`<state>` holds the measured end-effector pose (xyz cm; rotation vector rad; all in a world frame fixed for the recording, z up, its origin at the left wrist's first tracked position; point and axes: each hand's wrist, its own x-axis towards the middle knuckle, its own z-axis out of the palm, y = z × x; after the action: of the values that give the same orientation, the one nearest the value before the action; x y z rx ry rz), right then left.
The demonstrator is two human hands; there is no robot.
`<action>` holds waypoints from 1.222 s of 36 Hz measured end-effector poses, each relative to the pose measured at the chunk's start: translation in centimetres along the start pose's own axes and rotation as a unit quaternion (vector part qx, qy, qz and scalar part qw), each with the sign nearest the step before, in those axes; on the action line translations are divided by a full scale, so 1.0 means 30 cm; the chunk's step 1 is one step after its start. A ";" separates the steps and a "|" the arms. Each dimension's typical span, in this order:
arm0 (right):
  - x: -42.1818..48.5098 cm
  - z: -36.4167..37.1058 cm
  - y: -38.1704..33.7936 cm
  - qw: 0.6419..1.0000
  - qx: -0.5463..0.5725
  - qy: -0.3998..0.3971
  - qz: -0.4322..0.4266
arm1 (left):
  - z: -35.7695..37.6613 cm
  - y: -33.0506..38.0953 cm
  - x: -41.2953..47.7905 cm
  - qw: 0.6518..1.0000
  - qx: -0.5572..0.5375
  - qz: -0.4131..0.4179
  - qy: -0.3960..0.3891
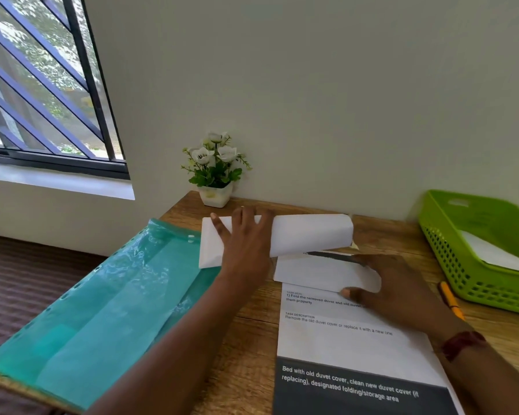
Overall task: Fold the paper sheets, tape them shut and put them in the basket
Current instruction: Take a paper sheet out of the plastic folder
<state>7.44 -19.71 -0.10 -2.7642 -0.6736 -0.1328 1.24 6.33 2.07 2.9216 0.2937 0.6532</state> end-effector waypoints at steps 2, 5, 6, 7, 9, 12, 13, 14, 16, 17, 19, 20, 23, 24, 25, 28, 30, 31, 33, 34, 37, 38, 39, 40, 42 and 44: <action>0.002 0.009 0.004 1.000 -0.005 -0.015 -0.012 | 0.000 0.000 0.001 1.000 0.001 0.002 -0.013; 0.006 0.020 0.010 0.999 0.018 -0.014 -0.023 | -0.001 0.004 0.001 1.000 0.001 0.010 -0.028; 0.007 0.021 0.011 1.000 0.019 -0.013 -0.021 | 0.000 0.005 0.001 0.999 0.004 0.012 -0.031; 0.008 0.021 0.011 1.000 0.020 -0.013 -0.019 | 0.001 0.006 0.002 0.999 0.006 0.013 -0.032; 0.008 0.022 0.013 0.999 0.023 -0.012 -0.019 | 0.003 0.006 0.006 0.999 0.008 0.013 -0.036; 0.006 0.020 0.017 0.999 0.043 -0.014 -0.018 | 0.006 0.003 0.008 0.999 0.010 0.013 -0.047; 0.008 0.019 0.019 0.998 0.054 -0.013 -0.015 | 0.006 0.002 0.007 0.999 0.010 0.013 -0.050; 0.010 0.017 0.020 0.998 0.067 -0.014 -0.010 | 0.006 0.002 0.007 0.999 0.010 0.012 -0.051; 0.012 0.011 0.019 0.995 0.096 -0.009 0.000 | 0.004 0.004 0.006 0.999 0.011 0.010 -0.052; 0.012 0.006 0.019 0.994 0.113 -0.007 0.002 | 0.002 0.006 0.006 0.998 0.011 0.008 -0.054; 0.011 -0.005 0.016 0.989 0.147 0.003 0.003 | -0.003 0.006 0.005 0.998 0.011 0.005 -0.058; 0.011 -0.011 0.016 0.987 0.163 0.009 0.001 | -0.003 0.005 0.004 0.998 0.013 0.004 -0.059; 0.014 -0.018 0.023 0.981 0.191 0.047 -0.008 | -0.002 0.001 0.003 0.998 0.018 -0.001 -0.057; 0.016 -0.021 0.027 0.979 0.196 0.062 -0.006 | -0.002 0.000 0.003 0.998 0.020 -0.003 -0.057; 0.019 -0.025 0.031 0.977 0.200 0.076 0.001 | -0.003 -0.001 0.003 0.998 0.022 -0.004 -0.058; 0.024 -0.042 0.041 0.971 0.193 0.135 0.031 | -0.008 -0.002 0.005 0.998 0.024 -0.006 -0.061; 0.026 -0.058 0.053 0.968 0.152 0.193 0.056 | -0.013 -0.003 0.005 0.998 0.024 -0.009 -0.061; 0.025 -0.067 0.060 0.964 0.135 0.216 0.070 | -0.014 -0.004 0.005 0.998 0.024 -0.011 -0.061; 0.020 -0.084 0.073 0.957 0.114 0.247 0.106 | -0.016 -0.007 0.003 0.998 0.024 -0.016 -0.062; 0.017 -0.092 0.078 0.952 0.104 0.260 0.124 | -0.016 -0.009 0.003 0.998 0.024 -0.018 -0.063; 0.009 -0.111 0.082 0.937 0.094 0.300 0.154 | -0.016 -0.013 0.005 0.997 0.022 -0.027 -0.069; 0.007 -0.114 0.079 0.933 0.100 0.308 0.157 | -0.016 -0.013 0.006 0.997 0.023 -0.029 -0.070; 0.006 -0.114 0.075 0.930 0.105 0.315 0.158 | -0.015 -0.014 0.007 0.997 0.024 -0.031 -0.070; 0.004 -0.113 0.071 0.926 0.107 0.324 0.158 | -0.015 -0.015 0.006 0.997 0.026 -0.034 -0.068; 0.002 -0.110 0.060 0.917 0.107 0.349 0.159 | -0.015 -0.017 0.005 0.997 0.032 -0.041 -0.063; 0.001 -0.108 0.051 0.903 0.121 0.379 0.164 | -0.016 -0.019 0.004 0.996 0.039 -0.050 -0.058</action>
<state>8.10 -21.98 2.60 -2.2589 -0.0110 -0.9163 1.06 6.95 2.45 2.9810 0.4586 0.4658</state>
